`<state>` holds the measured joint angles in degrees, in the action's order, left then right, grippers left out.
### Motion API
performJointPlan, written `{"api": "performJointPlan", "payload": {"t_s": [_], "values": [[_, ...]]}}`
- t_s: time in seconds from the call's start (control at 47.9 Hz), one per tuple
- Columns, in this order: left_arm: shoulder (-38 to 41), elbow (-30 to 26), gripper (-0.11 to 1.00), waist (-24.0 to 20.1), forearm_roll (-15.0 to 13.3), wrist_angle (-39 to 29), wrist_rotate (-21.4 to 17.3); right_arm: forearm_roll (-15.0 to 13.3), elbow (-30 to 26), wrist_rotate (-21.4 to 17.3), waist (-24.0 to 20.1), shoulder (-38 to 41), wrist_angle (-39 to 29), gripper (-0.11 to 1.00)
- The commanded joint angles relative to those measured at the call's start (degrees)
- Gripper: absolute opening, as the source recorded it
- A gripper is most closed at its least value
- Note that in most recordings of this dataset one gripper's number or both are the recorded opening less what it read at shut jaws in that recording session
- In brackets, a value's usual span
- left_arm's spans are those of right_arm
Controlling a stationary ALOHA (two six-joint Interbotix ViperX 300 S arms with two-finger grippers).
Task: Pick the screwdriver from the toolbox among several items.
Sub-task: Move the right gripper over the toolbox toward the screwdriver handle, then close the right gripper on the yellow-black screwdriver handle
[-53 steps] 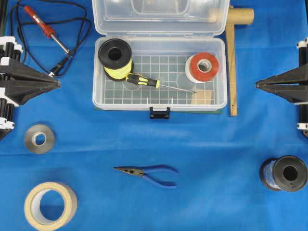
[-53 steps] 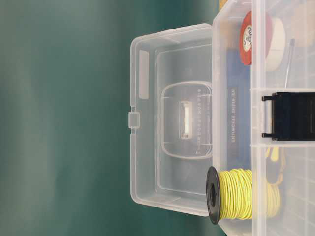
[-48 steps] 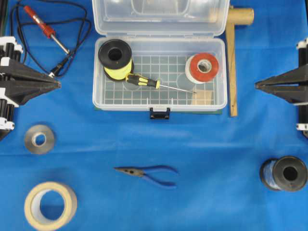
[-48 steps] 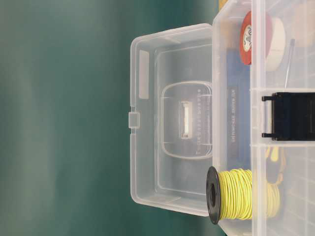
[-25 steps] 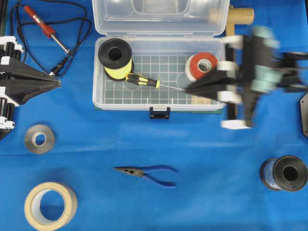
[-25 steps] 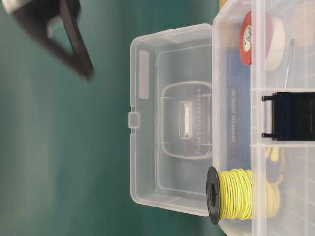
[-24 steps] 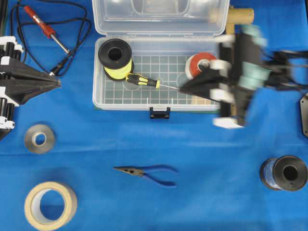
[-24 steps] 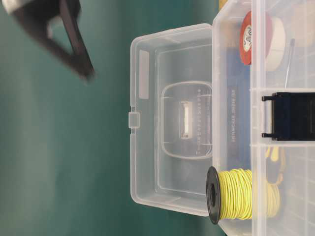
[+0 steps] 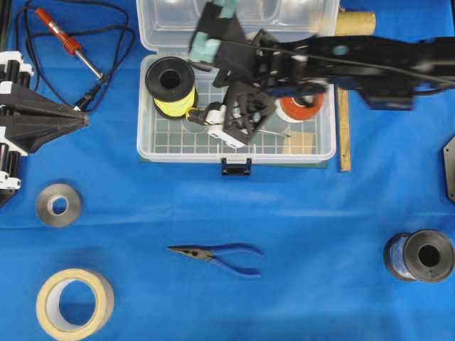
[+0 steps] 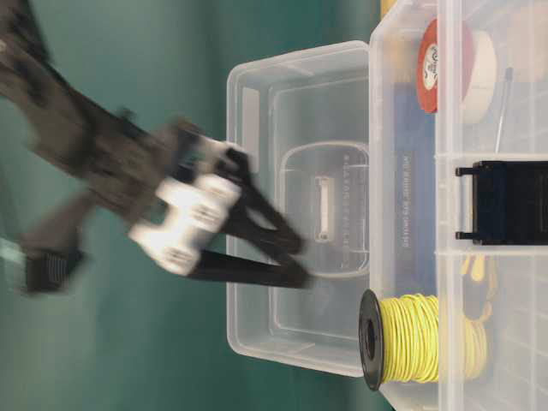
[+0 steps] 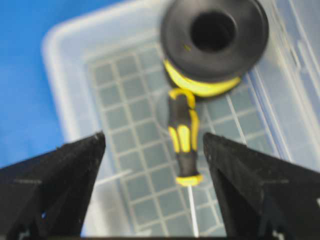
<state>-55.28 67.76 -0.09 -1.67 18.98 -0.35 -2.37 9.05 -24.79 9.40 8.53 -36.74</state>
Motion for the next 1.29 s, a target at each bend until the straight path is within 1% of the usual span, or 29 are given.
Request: {"api": "performJointPlan", "payload": {"t_s": [0.0,0.084,0.209,0.459,0.606,0.647,0.689,0.835,0.919,1.044,1.274], "values": [[0.53,-0.79,0.00,0.09,-0.09,1.05,-0.09,-0.26,-1.67,-1.14,1.23,1.85,-0.09,0.78],[0.53,-0.79,0.00,0.00,-0.09,1.23,0.00,-0.26,-1.85,-2.29,1.85,5.27,-0.09,0.77],[0.53,-0.79,0.00,0.00,-0.09,1.23,-0.09,0.09,-2.37,-2.81,1.93,9.05,-0.18,0.77],[0.53,-0.70,0.00,0.00,-0.09,1.14,-0.09,0.18,-2.64,-3.25,2.11,13.45,-0.18,0.77],[0.44,-0.70,0.00,-0.26,-0.09,1.14,-0.09,0.26,-2.64,-3.16,2.11,14.77,-0.18,0.75],[0.53,-0.70,0.00,-0.44,-0.09,1.05,0.00,0.26,-2.64,-3.16,2.02,14.77,-0.18,0.73],[0.53,-0.70,0.00,-0.53,-0.09,0.88,0.09,0.26,-2.64,-3.16,1.93,14.77,-0.18,0.67],[0.44,-0.70,0.00,-0.97,-0.09,0.79,0.26,0.44,-2.64,-2.99,1.85,14.50,-1.14,0.30],[0.44,-0.62,0.00,-1.23,-0.09,0.62,0.26,0.44,-2.64,-2.99,1.85,13.62,-2.20,0.29],[0.44,-0.70,0.00,-1.58,-0.09,0.53,0.35,0.18,-2.64,-2.90,1.85,10.20,-4.13,0.29],[0.26,-0.70,0.00,-2.20,-0.09,0.53,0.44,0.00,-2.64,-3.16,1.41,-0.79,-10.63,0.29]]}}
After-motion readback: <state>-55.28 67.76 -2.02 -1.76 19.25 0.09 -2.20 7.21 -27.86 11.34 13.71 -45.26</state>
